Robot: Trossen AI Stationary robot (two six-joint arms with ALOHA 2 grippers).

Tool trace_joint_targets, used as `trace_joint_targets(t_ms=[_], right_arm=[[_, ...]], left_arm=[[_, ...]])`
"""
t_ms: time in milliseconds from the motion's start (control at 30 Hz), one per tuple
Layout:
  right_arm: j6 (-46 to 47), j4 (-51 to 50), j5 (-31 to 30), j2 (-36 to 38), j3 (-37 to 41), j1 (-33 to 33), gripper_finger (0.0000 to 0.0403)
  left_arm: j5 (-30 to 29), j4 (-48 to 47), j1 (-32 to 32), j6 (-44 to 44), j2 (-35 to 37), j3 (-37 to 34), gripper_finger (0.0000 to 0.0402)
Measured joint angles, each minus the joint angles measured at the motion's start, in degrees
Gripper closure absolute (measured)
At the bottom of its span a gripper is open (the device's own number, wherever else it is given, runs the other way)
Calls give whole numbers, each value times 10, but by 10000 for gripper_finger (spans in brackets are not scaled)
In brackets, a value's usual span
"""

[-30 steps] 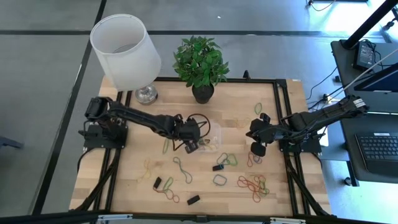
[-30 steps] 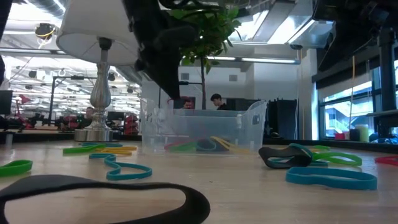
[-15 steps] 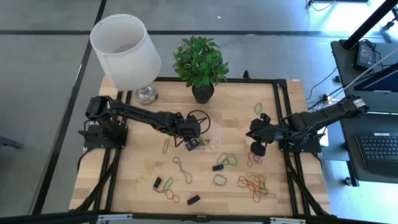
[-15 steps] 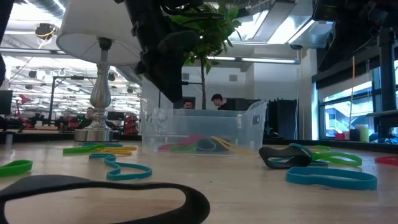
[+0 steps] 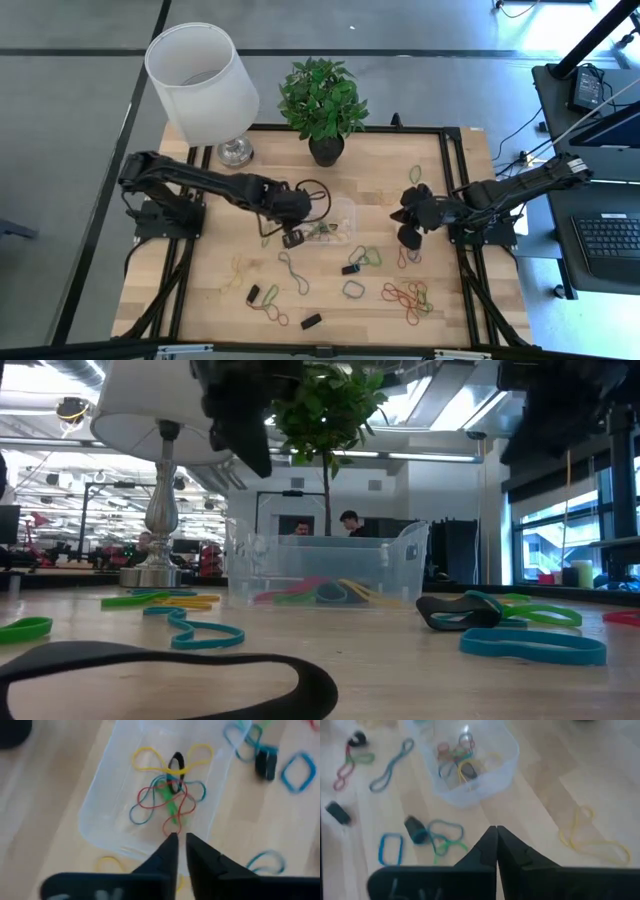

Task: Pick and place rubber bands into bin
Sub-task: Put the yellow rubber band into the transparent container

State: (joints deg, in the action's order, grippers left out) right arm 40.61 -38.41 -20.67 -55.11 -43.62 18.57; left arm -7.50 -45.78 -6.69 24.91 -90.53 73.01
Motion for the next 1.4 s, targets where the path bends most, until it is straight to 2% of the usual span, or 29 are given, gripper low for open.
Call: trace_joint_targets(t_ms=[100, 200, 400, 633, 833, 900, 1033, 1133, 1400], right_arm=[[31, 22, -12, -11, -5, 7, 399], [80, 17, -13, -44, -29, 20, 400], [176, -73, -10, -162, -129, 57, 401], [332, -211, 84, -293, -251, 95, 402], [429, -215, 114, -351, -265, 138, 389], [449, -215, 124, -369, -265, 149, 382], [502, -213, 200, -400, -265, 159, 372], [507, -208, 244, -423, -265, 165, 365], [509, -198, 297, -465, -265, 173, 339]], left_arm=[[-26, -12, -20, -47, 16, -14, 396], [-27, -9, -34, -65, 46, -49, 400], [-19, -4, -39, -66, 157, -148, 399], [-22, 12, -37, -67, 320, -249, 399], [-30, 16, -37, -84, 416, -302, 400], [-30, 13, -37, -94, 433, -312, 399], [-29, 13, -37, -97, 448, -322, 400], [-29, 13, -37, -112, 451, -330, 400], [-4, 17, -37, -120, 451, -344, 400]])
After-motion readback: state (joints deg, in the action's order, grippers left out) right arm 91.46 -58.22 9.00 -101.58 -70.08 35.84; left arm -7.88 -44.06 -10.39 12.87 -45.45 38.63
